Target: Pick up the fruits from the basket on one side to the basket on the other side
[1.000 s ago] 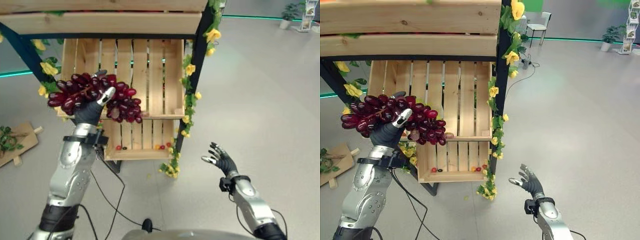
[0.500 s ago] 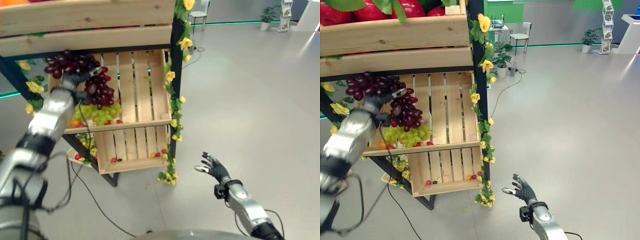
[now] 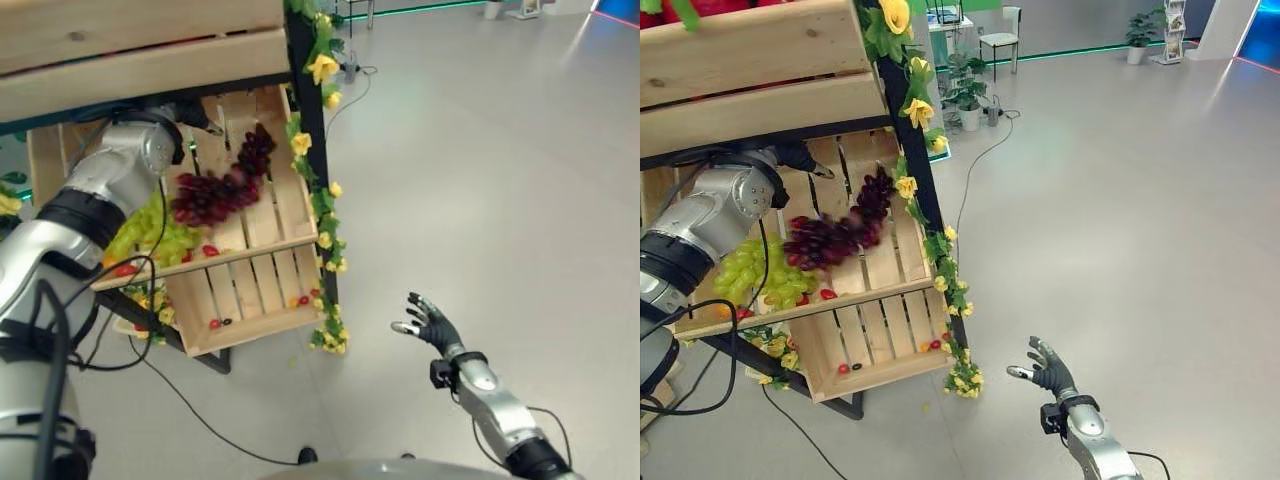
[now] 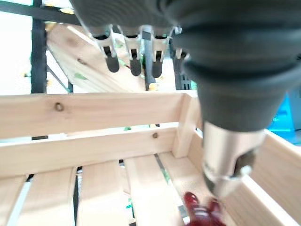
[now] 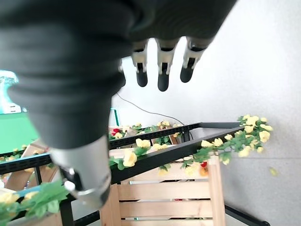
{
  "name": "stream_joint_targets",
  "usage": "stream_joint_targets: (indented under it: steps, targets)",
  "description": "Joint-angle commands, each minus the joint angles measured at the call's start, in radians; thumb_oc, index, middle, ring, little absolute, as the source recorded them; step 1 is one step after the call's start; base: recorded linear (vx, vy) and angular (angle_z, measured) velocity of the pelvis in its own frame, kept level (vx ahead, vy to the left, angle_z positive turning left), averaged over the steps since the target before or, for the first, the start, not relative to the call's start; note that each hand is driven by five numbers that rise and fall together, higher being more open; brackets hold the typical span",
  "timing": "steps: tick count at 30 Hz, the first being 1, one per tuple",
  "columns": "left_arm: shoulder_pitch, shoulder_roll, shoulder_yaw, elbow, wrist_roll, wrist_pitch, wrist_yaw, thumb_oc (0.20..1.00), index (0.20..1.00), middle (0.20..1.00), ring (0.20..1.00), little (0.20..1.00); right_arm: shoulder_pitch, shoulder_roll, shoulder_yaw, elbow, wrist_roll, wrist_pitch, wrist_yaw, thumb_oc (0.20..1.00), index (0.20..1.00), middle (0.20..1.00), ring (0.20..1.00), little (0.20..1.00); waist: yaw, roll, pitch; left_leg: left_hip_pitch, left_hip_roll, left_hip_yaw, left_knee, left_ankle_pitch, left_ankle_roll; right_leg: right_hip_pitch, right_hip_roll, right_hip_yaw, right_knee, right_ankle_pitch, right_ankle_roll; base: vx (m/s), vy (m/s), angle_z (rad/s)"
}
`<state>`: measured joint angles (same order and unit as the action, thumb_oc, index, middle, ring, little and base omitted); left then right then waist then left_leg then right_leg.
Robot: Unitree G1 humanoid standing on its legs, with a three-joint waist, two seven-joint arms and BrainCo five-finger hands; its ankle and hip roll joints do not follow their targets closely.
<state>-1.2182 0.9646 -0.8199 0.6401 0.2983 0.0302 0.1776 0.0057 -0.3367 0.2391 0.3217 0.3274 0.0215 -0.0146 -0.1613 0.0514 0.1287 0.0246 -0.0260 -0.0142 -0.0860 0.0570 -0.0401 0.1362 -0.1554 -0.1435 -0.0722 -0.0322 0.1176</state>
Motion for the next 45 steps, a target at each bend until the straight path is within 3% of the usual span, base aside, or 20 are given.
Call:
stream_joint_targets:
  steps: [1, 5, 12, 13, 15, 16, 19, 22, 23, 24, 25, 31, 38, 45]
  targets:
    - [-0.073, 0.09, 0.104, 0.038, 0.022, 0.001, 0.056, 1.0, 1.0, 1.0, 1.0, 1.0, -0.025, -0.029, -0.027, -0.057, 0.012, -0.056, 0.002, 1.0, 1.0, 1.0, 1.0, 1.0, 0.021, 0.011, -0.014, 0.042, 0.049, -0.006, 0.132, -0.209, -0.029, -0.082, -0.04, -0.014, 0.081, -0.076, 0.053, 0.01, -0.007, 0.1]
    - [-0.037, 0.137, 0.113, -0.009, 0.07, 0.011, 0.025, 1.0, 1.0, 1.0, 1.0, 1.0, -0.019, -0.03, -0.028, -0.053, 0.005, -0.054, 0.004, 1.0, 1.0, 1.0, 1.0, 1.0, 0.028, 0.006, -0.016, 0.045, 0.048, -0.008, 0.135, -0.214, -0.029, -0.072, -0.04, -0.021, 0.079, -0.08, 0.052, 0.0, -0.003, 0.01]
    - [0.01, 0.174, 0.157, -0.024, -0.01, -0.005, 0.013, 1.0, 1.0, 1.0, 1.0, 1.0, -0.015, -0.023, -0.016, -0.049, -0.004, -0.04, 0.023, 1.0, 1.0, 1.0, 1.0, 1.0, 0.039, 0.003, -0.023, 0.059, 0.049, -0.012, 0.13, -0.217, -0.029, -0.055, -0.042, -0.028, 0.076, -0.082, 0.053, 0.01, -0.001, 0.05]
    - [0.094, 0.191, 0.259, -0.077, -0.151, -0.042, 0.024, 1.0, 1.0, 1.0, 1.0, 1.0, -0.008, -0.013, -0.026, -0.051, -0.006, -0.033, 0.029, 1.0, 1.0, 1.0, 1.0, 1.0, 0.05, -0.007, -0.023, 0.06, 0.049, -0.012, 0.128, -0.216, -0.029, -0.052, -0.042, -0.031, 0.074, -0.083, 0.051, 0.0, 0.0, 0.0]
    - [0.16, 0.18, 0.334, -0.126, -0.219, -0.061, 0.054, 1.0, 1.0, 1.0, 1.0, 1.0, -0.005, -0.013, -0.021, -0.053, -0.007, -0.032, 0.033, 1.0, 1.0, 1.0, 1.0, 1.0, 0.051, -0.006, -0.024, 0.062, 0.049, -0.013, 0.128, -0.216, -0.029, -0.052, -0.042, -0.03, 0.074, -0.083, 0.05, 0.0, -0.004, -0.02]
    - [0.36, 0.146, 0.521, -0.23, -0.405, -0.117, 0.041, 1.0, 1.0, 1.0, 1.0, 1.0, 0.004, 0.004, -0.039, -0.057, -0.02, -0.029, 0.033, 1.0, 1.0, 1.0, 1.0, 1.0, 0.067, -0.019, -0.022, 0.063, 0.05, -0.017, 0.126, -0.216, -0.029, -0.049, -0.041, -0.03, 0.07, -0.084, 0.046, 0.0, -0.007, -0.07]
    - [0.732, -0.026, 0.807, -0.45, -0.755, -0.193, -0.004, 1.0, 1.0, 1.0, 1.0, 1.0, 0.022, 0.018, -0.064, -0.072, -0.027, -0.023, 0.029, 1.0, 1.0, 1.0, 1.0, 1.0, 0.073, -0.022, -0.02, 0.07, 0.053, -0.02, 0.122, -0.219, -0.027, -0.044, -0.038, -0.026, 0.067, -0.086, 0.038, 0.0, -0.003, -0.05]
    - [0.928, -0.237, 0.898, -0.645, -0.848, -0.212, -0.035, 1.0, 1.0, 1.0, 1.0, 1.0, 0.032, 0.04, -0.088, -0.075, -0.041, -0.025, 0.017, 1.0, 1.0, 1.0, 1.0, 1.0, 0.081, -0.04, -0.017, 0.069, 0.054, -0.025, 0.121, -0.221, -0.024, -0.047, -0.036, -0.026, 0.066, -0.087, 0.032, 0.0, 0.0, 0.0]
    - [0.938, -0.241, 0.904, -0.654, -0.848, -0.208, -0.036, 1.0, 1.0, 1.0, 1.0, 1.0, 0.035, 0.037, -0.086, -0.076, -0.041, -0.024, 0.018, 1.0, 1.0, 1.0, 1.0, 1.0, 0.08, -0.037, -0.019, 0.07, 0.054, -0.024, 0.121, -0.221, -0.023, -0.047, -0.036, -0.026, 0.066, -0.088, 0.032, -0.01, 0.002, 0.07]
    - [1.02, -0.34, 0.921, -0.766, -0.856, -0.204, -0.066, 1.0, 1.0, 1.0, 1.0, 1.0, 0.042, 0.047, -0.105, -0.088, -0.044, -0.024, 0.017, 1.0, 1.0, 1.0, 1.0, 1.0, 0.086, -0.049, -0.016, 0.069, 0.053, -0.028, 0.123, -0.224, -0.021, -0.047, -0.034, -0.024, 0.065, -0.089, 0.028, -0.01, 0.004, 0.09]
    - [1.053, -0.381, 0.927, -0.813, -0.876, -0.201, -0.083, 1.0, 1.0, 1.0, 1.0, 1.0, 0.045, 0.051, -0.113, -0.094, -0.043, -0.022, 0.015, 1.0, 1.0, 1.0, 1.0, 1.0, 0.088, -0.052, -0.016, 0.07, 0.053, -0.028, 0.122, -0.226, -0.02, -0.047, -0.034, -0.024, 0.063, -0.089, 0.027, -0.01, 0.004, 0.03]
    - [1.192, -0.531, 0.885, -1.0, -0.888, -0.162, -0.181, 1.0, 1.0, 1.0, 1.0, 1.0, 0.051, 0.055, -0.147, -0.124, -0.045, -0.022, 0.014, 1.0, 1.0, 1.0, 1.0, 1.0, 0.103, -0.071, -0.009, 0.062, 0.05, -0.034, 0.129, -0.232, -0.012, -0.049, -0.035, -0.023, 0.061, -0.084, 0.022, -0.01, 0.008, 0.02]
    - [1.245, -0.591, 0.807, -1.049, -0.886, -0.135, -0.232, 1.0, 1.0, 1.0, 1.0, 1.0, 0.053, 0.053, -0.169, -0.179, -0.035, -0.035, 0.009, 1.0, 1.0, 1.0, 1.0, 1.0, 0.106, -0.094, -0.002, 0.042, 0.04, -0.029, 0.14, -0.235, -0.001, -0.074, -0.037, -0.009, 0.064, -0.069, 0.022, -0.04, 0.021, -0.01]
    - [1.233, -0.596, 0.73, -1.018, -0.868, -0.113, -0.251, 1.0, 1.0, 1.0, 1.0, 1.0, 0.071, 0.067, -0.218, -0.24, -0.012, -0.063, -0.023, 1.0, 1.0, 1.0, 1.0, 1.0, 0.082, -0.115, 0.006, 0.013, 0.032, -0.006, 0.158, -0.238, 0.014, -0.118, -0.04, 0.025, 0.068, -0.043, 0.03, -0.05, 0.031, -0.08]
